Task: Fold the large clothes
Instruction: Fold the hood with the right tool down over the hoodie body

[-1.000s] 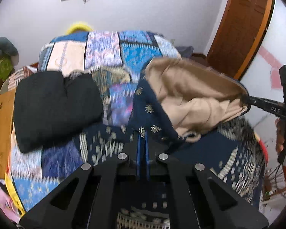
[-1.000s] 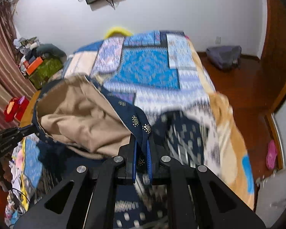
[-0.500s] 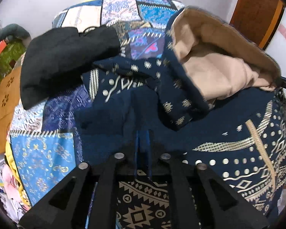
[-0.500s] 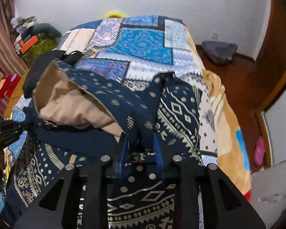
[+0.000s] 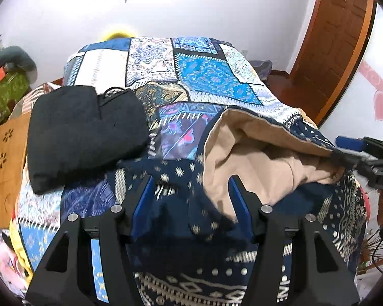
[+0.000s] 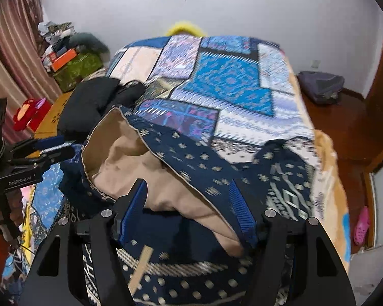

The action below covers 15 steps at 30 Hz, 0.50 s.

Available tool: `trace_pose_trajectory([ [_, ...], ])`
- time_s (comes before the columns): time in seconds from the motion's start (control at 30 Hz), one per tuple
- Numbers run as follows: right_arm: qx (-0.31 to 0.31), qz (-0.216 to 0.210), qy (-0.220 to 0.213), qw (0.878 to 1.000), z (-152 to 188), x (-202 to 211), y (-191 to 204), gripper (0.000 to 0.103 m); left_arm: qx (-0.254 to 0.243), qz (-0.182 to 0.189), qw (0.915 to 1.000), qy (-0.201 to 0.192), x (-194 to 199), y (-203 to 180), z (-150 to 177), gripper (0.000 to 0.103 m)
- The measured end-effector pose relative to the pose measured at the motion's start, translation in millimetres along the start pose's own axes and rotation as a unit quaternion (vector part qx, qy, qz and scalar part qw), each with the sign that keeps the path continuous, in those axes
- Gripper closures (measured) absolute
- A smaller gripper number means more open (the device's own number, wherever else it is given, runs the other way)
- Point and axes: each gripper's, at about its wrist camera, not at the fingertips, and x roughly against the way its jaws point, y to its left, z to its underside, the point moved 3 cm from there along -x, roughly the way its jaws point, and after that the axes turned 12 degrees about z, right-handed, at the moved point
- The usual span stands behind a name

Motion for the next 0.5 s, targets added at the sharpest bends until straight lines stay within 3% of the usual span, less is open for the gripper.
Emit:
trace_pose_trajectory([
  [0.3, 0.004, 0.004, 0.027, 1.000, -14.1, -50.1, 7.2, 0.040, 0.005, 0.022, 0.9992, 0.033, -59.0, 7.2, -18.4, 0.044],
  [0.37, -0.004, 0.006, 0.025, 1.000, -18.0, -54.9, 3.4, 0.045, 0.013, 0.033, 0.9987, 0.038, -69.9, 10.0, -21.1, 0.045],
  [0.43, -0.006, 0.005, 0.028, 1.000, -20.9, -59.7, 1.0, 0.074, 0.019, 0.044, 0.9980, 0.040, -78.5, 11.4, -24.3, 0.050],
  [0.47, -0.009, 0.002, 0.030, 1.000, -22.2, -61.8, -0.2, 0.081, 0.021, 0.050, 0.9979, 0.036, -81.7, 11.6, -26.4, 0.065],
  [0.5, -0.016, -0.005, 0.035, 0.999, -23.1, -63.9, -2.5, 0.089, 0.024, 0.059, 0.9974, 0.032, -86.4, 13.0, -29.5, 0.074],
])
